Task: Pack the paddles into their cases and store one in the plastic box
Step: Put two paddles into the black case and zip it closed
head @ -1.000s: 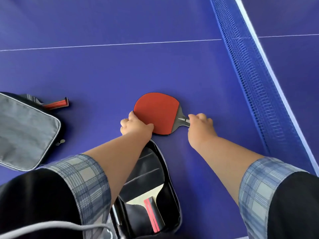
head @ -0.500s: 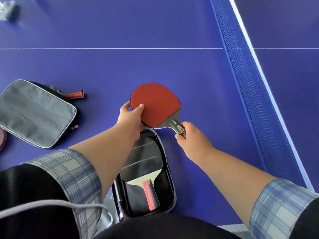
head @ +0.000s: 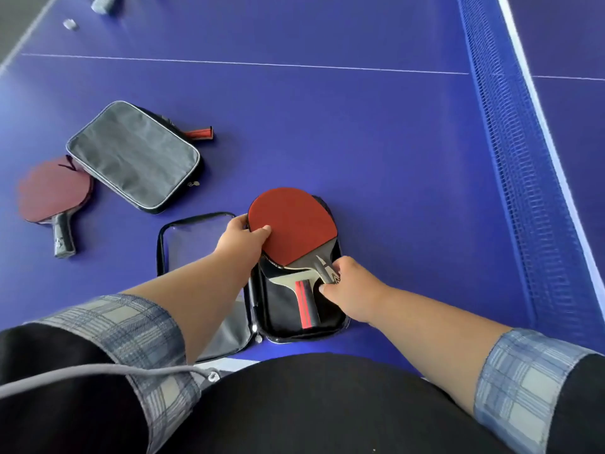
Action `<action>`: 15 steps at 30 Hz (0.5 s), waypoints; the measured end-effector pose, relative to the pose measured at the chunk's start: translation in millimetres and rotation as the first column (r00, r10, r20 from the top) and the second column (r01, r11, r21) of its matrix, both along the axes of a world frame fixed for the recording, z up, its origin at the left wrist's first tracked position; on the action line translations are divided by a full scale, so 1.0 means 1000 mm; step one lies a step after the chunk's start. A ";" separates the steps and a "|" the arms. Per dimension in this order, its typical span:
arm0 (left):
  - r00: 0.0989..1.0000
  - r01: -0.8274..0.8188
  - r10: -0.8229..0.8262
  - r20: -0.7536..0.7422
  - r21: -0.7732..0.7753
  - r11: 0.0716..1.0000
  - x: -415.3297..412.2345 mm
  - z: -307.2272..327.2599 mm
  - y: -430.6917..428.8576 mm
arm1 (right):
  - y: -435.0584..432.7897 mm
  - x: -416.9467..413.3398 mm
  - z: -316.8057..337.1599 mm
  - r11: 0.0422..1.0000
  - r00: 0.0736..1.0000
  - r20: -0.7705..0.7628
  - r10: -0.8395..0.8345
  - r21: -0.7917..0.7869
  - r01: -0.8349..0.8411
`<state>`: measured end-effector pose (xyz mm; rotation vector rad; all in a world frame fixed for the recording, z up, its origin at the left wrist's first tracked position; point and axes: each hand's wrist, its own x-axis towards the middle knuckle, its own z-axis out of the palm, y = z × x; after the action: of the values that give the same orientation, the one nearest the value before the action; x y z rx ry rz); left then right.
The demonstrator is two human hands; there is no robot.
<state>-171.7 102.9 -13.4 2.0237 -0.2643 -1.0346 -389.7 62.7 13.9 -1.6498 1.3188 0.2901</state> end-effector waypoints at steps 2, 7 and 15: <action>0.995 0.073 -0.077 0.061 0.063 0.995 -0.001 -0.005 0.008 | 0.008 0.001 -0.004 0.999 0.999 -0.033 0.037 -0.006 -0.037; 0.969 0.160 -0.188 0.158 0.171 0.972 -0.001 -0.012 0.015 | 0.022 0.006 -0.014 0.993 0.994 -0.078 0.071 -0.088 -0.078; 0.913 0.238 -0.304 0.272 0.250 0.939 -0.004 -0.013 0.011 | 0.021 0.006 -0.021 0.988 0.982 -0.126 0.138 -0.045 -0.145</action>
<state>-176.1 114.2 -25.9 2.3932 -0.6419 -0.9402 -383.9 83.3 -6.9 -1.7995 1.3123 0.4504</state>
